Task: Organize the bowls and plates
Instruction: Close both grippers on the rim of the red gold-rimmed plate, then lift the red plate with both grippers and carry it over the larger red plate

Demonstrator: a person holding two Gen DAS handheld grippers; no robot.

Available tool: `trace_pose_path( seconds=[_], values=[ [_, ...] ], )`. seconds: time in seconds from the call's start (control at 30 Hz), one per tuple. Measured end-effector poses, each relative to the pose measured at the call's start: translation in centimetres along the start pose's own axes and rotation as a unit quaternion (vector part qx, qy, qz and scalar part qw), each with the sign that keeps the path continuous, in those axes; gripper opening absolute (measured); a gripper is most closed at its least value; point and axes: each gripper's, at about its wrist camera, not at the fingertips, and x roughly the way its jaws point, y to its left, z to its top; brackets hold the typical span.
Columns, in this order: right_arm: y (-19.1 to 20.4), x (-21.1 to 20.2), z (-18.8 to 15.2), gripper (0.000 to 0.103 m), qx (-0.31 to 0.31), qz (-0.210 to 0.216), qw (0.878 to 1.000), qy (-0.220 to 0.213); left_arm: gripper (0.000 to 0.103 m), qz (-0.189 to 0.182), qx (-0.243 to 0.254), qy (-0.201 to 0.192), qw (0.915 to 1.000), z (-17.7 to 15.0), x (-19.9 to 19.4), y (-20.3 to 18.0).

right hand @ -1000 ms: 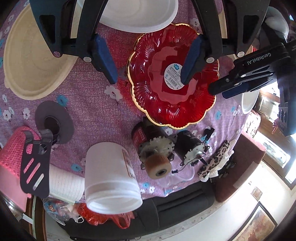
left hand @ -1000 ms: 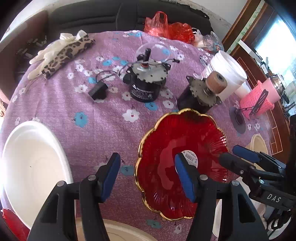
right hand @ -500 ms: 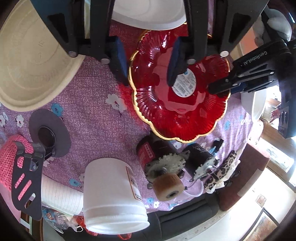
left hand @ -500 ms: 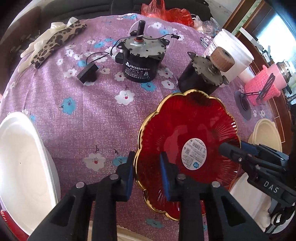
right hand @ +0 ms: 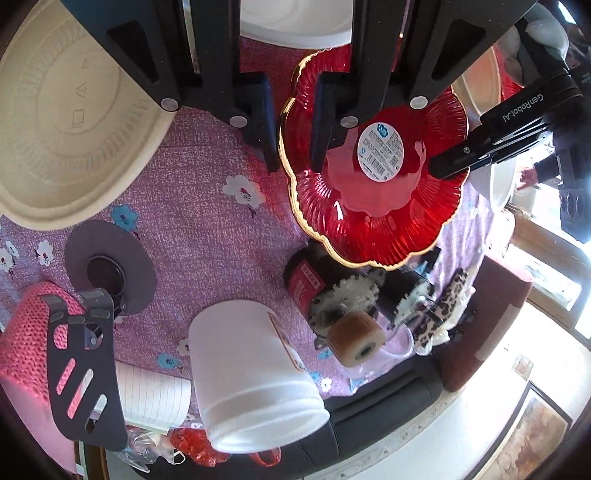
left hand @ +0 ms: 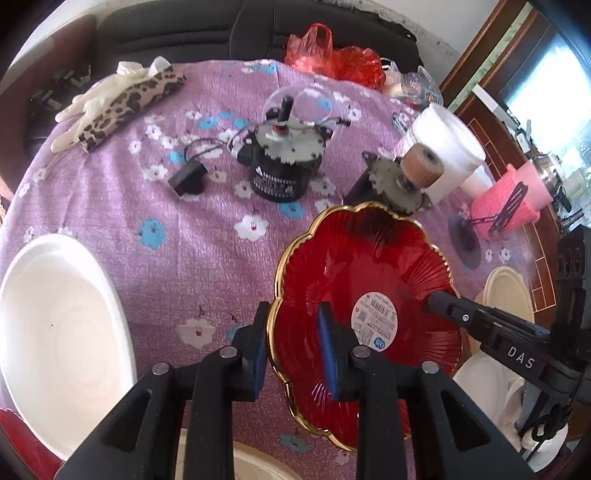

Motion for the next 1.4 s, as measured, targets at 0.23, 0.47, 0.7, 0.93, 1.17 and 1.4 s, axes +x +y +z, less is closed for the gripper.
trace_pose_path(
  seconds=[0.23, 0.47, 0.7, 0.93, 1.17, 1.4],
  values=[
    [0.7, -1.3, 0.2, 0.018, 0.005, 0.031, 0.999, -0.028, 0.024, 0.004, -0.013, -0.025, 0.9996, 0.5, -1.4, 0.1],
    [1.3, 0.3, 0.4, 0.018, 0.012, 0.057, 0.998, -0.018, 0.024, 0.018, -0.031, -0.029, 0.9989, 0.8, -1.6, 1.4],
    [2.5, 1.1, 0.5, 0.018, 0.011, 0.072, 0.997, -0.019, 0.024, 0.019, -0.048, -0.052, 0.9973, 0.7, -3.0, 2.5],
    [4.9, -2.1, -0.3, 0.018, -0.019, 0.065, 0.997, -0.047, 0.024, 0.013, -0.053, -0.096, 0.9939, -0.3, -7.1, 2.4],
    [7.6, -4.8, -2.3, 0.018, -0.032, 0.072, 0.995, -0.057, 0.024, -0.001, -0.066, -0.125, 0.99, -3.6, -11.6, 3.6],
    [12.4, -6.7, -5.1, 0.018, -0.059, 0.084, 0.993, -0.062, 0.024, -0.005, -0.095, -0.151, 0.984, -7.3, -15.7, 6.6]
  ],
)
